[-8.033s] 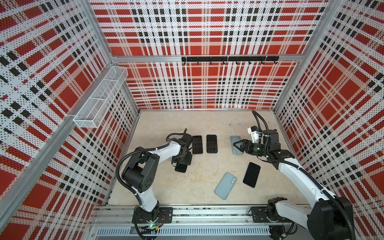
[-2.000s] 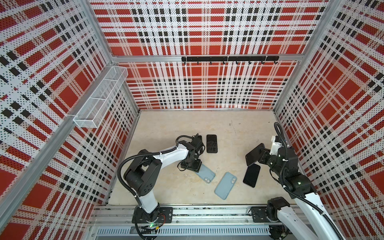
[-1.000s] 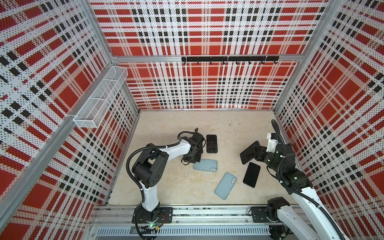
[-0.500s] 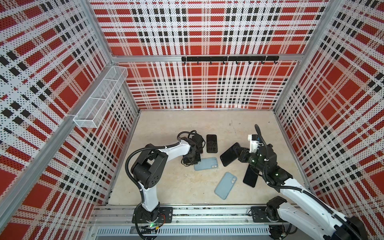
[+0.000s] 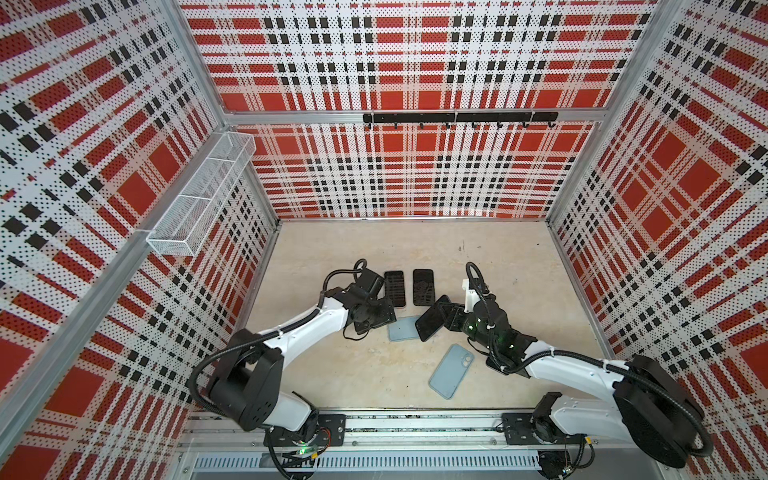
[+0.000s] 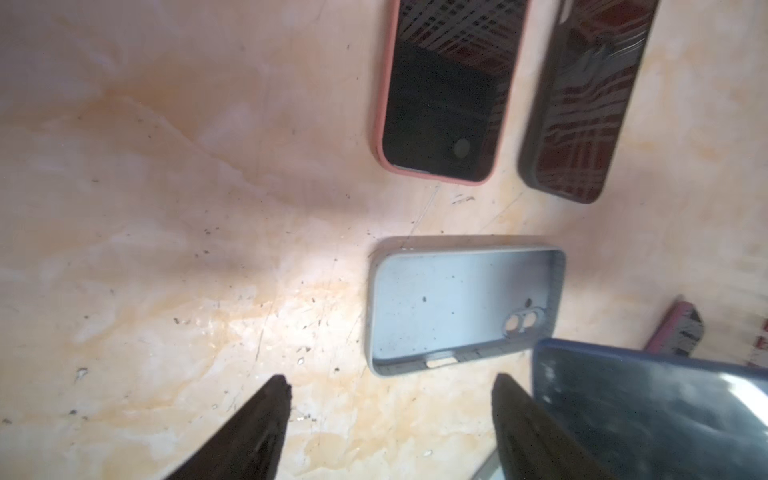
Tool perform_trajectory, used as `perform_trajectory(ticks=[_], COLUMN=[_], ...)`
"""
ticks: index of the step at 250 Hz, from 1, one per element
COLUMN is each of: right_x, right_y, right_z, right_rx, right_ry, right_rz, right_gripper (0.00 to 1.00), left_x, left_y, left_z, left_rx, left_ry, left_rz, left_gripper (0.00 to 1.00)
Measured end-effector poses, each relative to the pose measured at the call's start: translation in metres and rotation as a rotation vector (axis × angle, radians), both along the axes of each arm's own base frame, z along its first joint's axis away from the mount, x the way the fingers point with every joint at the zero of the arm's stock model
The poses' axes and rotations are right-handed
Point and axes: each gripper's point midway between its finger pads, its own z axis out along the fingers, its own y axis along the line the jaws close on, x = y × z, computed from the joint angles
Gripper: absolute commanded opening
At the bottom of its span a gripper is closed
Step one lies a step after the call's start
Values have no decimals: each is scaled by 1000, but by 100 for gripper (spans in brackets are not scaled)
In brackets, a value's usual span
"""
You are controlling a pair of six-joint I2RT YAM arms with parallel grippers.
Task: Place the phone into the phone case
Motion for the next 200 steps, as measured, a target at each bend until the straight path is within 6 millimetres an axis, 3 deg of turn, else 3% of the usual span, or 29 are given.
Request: perform_trajectory(ticks=[48, 115, 200], right_x=[7, 9, 21], right_y=[14, 32, 37], right_z=[-31, -33, -43], right_rx=[-23, 10, 51], right_ry=[46, 15, 14], right_rz=[-19, -48, -119], right_gripper=[0, 0, 0], left_x=[-11, -13, 2], left_y=[3, -7, -22], left_z=[-8, -31, -32], left_rx=[-133, -241, -320], left_ry=[-37, -22, -44], left_rz=[53, 94, 110], left_gripper=[92, 92, 94])
